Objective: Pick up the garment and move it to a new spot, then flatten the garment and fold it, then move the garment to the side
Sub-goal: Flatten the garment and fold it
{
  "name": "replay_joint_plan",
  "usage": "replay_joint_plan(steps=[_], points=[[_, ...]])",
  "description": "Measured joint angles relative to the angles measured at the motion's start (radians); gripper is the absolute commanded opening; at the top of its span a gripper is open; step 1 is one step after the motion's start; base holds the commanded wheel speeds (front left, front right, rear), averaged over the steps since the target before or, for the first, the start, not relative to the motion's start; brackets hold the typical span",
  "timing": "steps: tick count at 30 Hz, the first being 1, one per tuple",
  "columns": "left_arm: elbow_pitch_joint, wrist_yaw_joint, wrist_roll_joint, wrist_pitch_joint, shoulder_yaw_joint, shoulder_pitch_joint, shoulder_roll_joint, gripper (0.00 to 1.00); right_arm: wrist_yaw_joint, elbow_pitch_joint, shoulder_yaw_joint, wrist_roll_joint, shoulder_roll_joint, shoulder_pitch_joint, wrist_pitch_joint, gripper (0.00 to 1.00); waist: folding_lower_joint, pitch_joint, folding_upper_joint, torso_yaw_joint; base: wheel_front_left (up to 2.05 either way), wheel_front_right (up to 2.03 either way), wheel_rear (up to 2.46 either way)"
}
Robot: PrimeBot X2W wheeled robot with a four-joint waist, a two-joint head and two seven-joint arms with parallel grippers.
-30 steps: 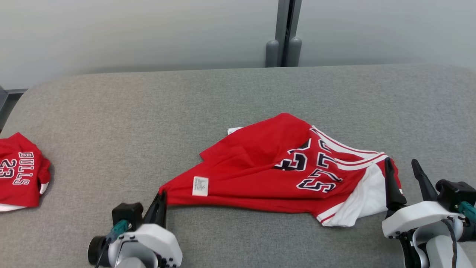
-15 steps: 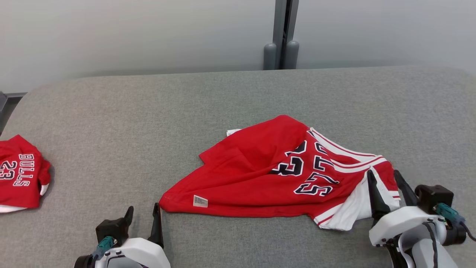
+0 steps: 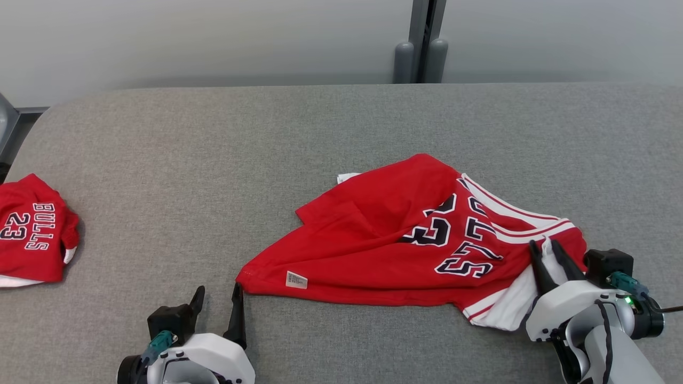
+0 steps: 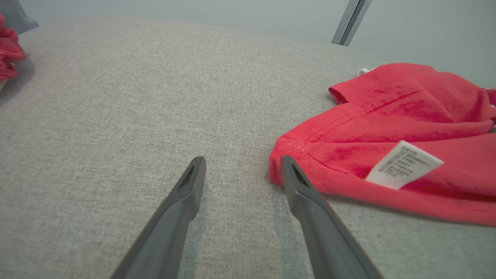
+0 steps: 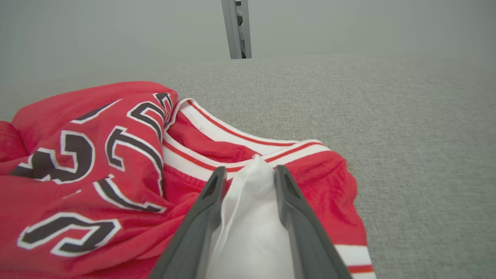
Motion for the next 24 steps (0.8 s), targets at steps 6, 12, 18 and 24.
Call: replay_joint_plan(steps=[6,12,18,24], points=[[-0.007,0.002,-0.009,0.000,-0.014,-0.006,0.000,1.00,0.000,0.033,-0.028,-0.017,0.000,-0.017,0.000,0.00,0.0000,0.010,0.0000,0.012,0.00,0.00,0.00],[-0.013,0.002,-0.021,0.000,-0.027,-0.012,0.000,1.00,0.000,-0.064,-0.033,-0.033,-0.002,-0.042,0.000,0.00,0.0000,0.020,0.0000,0.025,0.00,0.00,0.00],[-0.003,0.000,-0.034,0.000,-0.048,-0.020,0.000,1.00,0.000,-0.228,0.020,0.006,0.001,-0.154,0.000,0.00,0.0000,0.025,0.0000,0.048,0.00,0.00,0.00],[0.014,-0.006,-0.037,0.000,-0.052,-0.010,0.000,1.00,0.000,-0.179,-0.111,0.012,0.000,-0.106,0.000,0.35,0.0000,0.014,0.0000,0.046,0.00,0.00,0.00]])
